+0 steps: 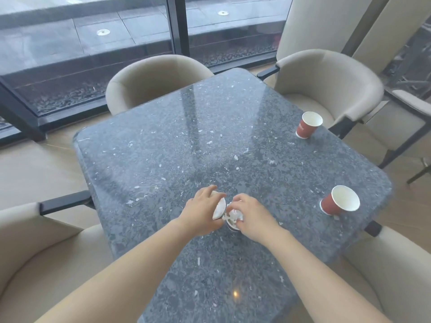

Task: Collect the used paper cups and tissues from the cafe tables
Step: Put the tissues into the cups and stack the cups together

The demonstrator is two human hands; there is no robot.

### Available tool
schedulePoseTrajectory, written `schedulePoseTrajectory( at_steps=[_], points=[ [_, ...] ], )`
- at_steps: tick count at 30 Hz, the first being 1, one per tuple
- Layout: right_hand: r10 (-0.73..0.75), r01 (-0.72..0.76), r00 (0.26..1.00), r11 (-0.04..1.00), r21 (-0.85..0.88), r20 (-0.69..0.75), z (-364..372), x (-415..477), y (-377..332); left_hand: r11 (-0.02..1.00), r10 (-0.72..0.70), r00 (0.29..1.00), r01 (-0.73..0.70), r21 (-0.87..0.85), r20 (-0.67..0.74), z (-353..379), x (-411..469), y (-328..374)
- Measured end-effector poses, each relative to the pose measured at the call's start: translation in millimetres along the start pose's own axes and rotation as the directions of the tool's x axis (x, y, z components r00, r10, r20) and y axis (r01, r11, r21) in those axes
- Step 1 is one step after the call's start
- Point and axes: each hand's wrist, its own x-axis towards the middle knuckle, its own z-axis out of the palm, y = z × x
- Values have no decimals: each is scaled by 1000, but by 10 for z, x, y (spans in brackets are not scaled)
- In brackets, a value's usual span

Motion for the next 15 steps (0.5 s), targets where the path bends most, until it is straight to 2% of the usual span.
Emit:
schedulePoseTrajectory(
  at_steps=[8, 15],
  points=[
    [29, -11, 993, 988, 155, -113, -119, -39, 57, 999, -1, 1000, 2, 37, -32, -4, -13, 58],
    [16, 3, 989, 992, 130, -145, -85, -24, 78, 999, 10, 999, -8, 49, -39, -42, -16, 58]
  ],
)
